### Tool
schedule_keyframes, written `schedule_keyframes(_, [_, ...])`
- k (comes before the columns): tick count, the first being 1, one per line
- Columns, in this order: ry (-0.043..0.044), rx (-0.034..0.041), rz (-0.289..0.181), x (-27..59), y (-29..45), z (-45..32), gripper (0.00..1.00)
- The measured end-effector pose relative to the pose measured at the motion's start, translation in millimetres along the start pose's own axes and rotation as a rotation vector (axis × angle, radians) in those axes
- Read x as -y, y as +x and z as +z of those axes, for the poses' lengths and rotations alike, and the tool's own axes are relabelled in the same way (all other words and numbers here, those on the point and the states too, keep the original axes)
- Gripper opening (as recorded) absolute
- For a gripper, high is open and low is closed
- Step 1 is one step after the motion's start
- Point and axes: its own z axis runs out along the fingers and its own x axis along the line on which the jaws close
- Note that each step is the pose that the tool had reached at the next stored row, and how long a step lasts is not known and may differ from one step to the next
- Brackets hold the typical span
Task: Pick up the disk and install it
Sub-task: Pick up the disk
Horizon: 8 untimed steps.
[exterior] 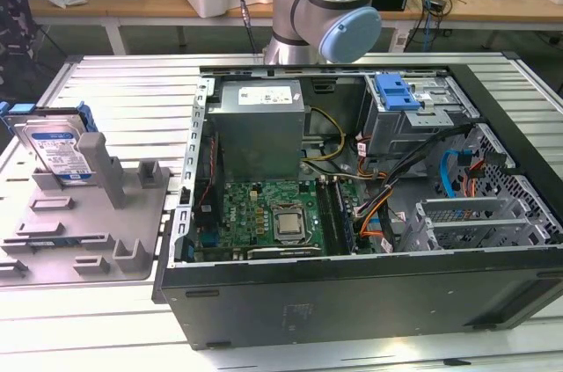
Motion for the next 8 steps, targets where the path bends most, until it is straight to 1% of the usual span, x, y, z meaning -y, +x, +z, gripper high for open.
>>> schedule_keyframes(4, [0.0043,0.0001,-0.019,-1.4,0.2,0.7,0.54])
schedule_keyframes(6, [0.0078,0.0001,-0.045,-1.8,0.2,1.6,0.54])
schedule_keyframes(8, [0.0104,0.0000,-0.055,-2.7,0.1,2.6,0.54])
